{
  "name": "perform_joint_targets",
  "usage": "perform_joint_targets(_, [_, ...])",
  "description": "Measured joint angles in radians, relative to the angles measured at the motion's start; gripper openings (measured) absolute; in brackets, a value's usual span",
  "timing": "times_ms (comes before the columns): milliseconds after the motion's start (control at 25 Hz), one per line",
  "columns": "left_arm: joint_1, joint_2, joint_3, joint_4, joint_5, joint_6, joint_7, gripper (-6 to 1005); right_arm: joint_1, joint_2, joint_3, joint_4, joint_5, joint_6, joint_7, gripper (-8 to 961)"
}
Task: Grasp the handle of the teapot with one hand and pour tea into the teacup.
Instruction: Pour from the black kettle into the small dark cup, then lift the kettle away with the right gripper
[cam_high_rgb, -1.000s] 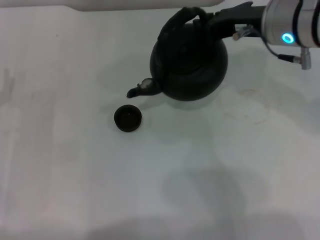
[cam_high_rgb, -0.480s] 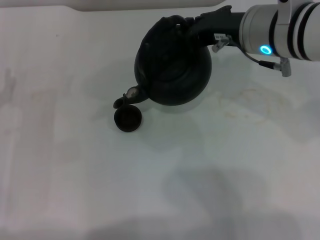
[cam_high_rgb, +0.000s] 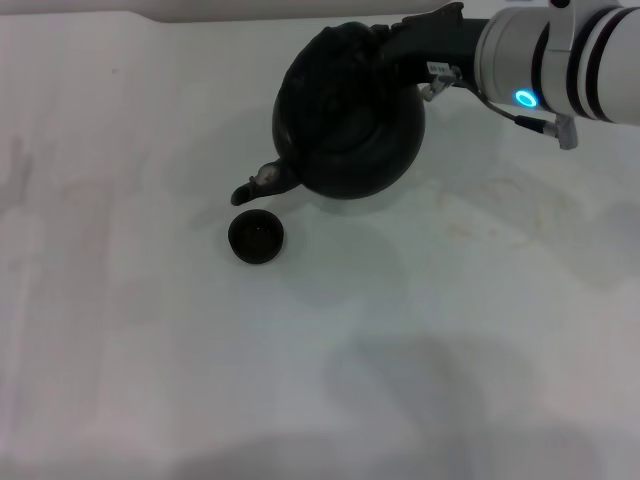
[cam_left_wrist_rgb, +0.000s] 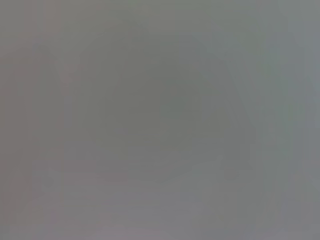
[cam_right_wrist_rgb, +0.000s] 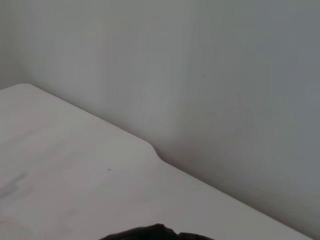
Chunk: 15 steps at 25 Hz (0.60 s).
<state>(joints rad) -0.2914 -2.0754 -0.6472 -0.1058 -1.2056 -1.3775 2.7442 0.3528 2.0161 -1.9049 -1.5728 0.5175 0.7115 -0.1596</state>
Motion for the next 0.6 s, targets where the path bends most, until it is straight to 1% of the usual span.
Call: perform_joint_targets(600, [0.000, 0.000, -0.005, 0.000, 0.000, 0.000, -0.001, 862, -0.010, -0.003, -0.028, 0.014, -0.084, -0.054, -0.008, 215])
